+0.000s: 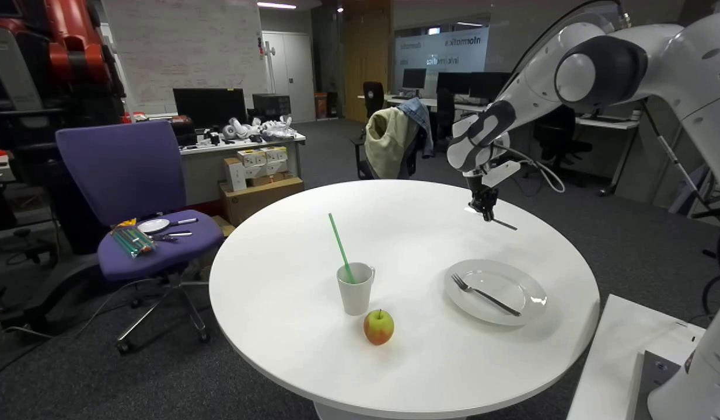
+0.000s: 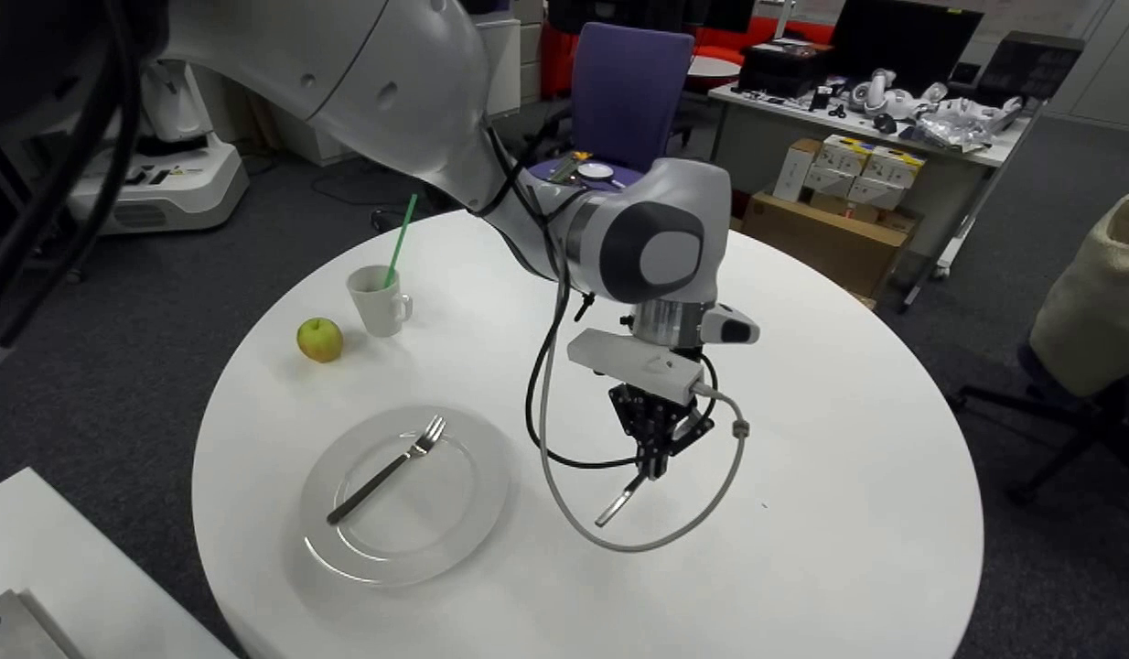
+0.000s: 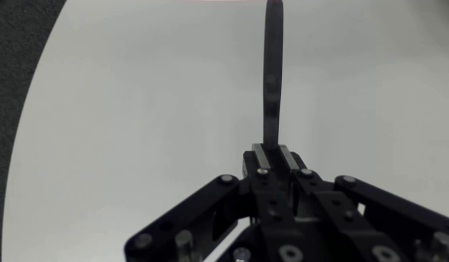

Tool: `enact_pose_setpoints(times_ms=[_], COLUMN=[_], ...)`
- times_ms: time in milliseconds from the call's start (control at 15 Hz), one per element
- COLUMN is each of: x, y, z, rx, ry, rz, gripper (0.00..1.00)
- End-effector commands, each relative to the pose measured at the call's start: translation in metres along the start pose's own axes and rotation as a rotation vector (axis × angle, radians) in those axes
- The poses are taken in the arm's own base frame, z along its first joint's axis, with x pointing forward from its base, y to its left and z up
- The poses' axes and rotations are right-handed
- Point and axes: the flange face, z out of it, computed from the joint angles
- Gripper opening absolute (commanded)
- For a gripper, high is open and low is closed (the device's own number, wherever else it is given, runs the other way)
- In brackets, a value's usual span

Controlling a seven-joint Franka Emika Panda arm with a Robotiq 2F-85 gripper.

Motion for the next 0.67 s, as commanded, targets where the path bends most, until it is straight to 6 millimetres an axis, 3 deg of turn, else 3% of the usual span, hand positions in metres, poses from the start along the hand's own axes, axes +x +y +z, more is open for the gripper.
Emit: enact_pose_setpoints(times_ms=[0, 600], x=[0.005, 0.012], y=[0.002, -0.015], z=[0.001, 0.033], rx=[0.076, 0.052], ry=[0.000, 0.023], rz=[-0.076, -0.148], gripper=[0.03, 0.03])
